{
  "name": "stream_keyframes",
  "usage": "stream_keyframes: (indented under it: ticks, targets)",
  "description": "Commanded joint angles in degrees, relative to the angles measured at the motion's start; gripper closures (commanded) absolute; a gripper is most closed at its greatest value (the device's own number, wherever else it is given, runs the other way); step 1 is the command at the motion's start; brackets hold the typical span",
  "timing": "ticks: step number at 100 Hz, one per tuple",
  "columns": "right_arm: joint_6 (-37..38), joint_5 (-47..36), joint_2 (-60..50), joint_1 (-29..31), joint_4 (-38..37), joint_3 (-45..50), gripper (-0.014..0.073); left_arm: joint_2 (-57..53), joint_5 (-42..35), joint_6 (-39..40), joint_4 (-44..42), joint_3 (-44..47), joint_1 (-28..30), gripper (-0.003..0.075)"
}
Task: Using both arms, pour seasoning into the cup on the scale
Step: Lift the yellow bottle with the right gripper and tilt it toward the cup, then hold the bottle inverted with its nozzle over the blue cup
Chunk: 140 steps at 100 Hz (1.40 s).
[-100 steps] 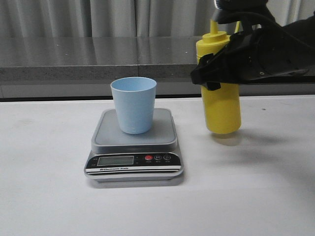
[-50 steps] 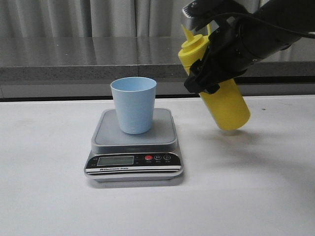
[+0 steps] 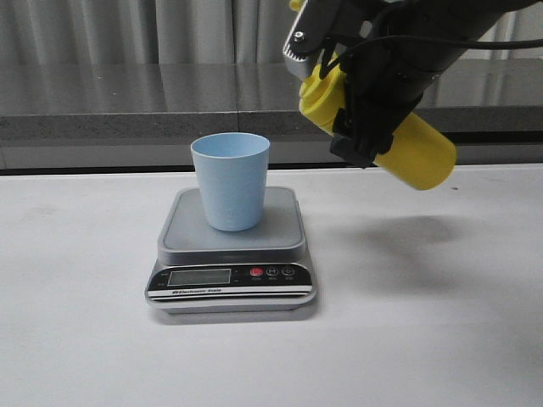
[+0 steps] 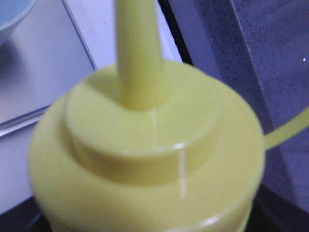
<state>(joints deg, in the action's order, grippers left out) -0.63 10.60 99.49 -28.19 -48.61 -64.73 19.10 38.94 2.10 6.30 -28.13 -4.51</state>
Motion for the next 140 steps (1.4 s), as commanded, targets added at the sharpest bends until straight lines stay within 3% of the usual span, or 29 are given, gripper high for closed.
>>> stream_keyframes:
  ticks: [1, 50, 109, 140]
  targets:
    - [-0.35, 1.83, -3.13, -1.31, -6.17, -3.11, 0.0307, 0.53, -4.36, 0.34, 0.22, -1.54, 0.18, 0.0740]
    - [-0.35, 14.23, -0.15, -9.47, -19.63, -7.75, 0.0307, 0.53, -4.36, 0.34, 0.22, -1.54, 0.18, 0.0740]
    - [-0.18, 23.38, 1.88, -12.73, -40.81, -7.75, 0.0307, 0.53, -4.36, 0.34, 0.22, -1.54, 0.18, 0.0740]
    - [0.63, 24.80, 4.13, -13.97, -43.89, -7.75, 0.0307, 0.53, -4.36, 0.34, 0.22, -1.54, 0.18, 0.0740]
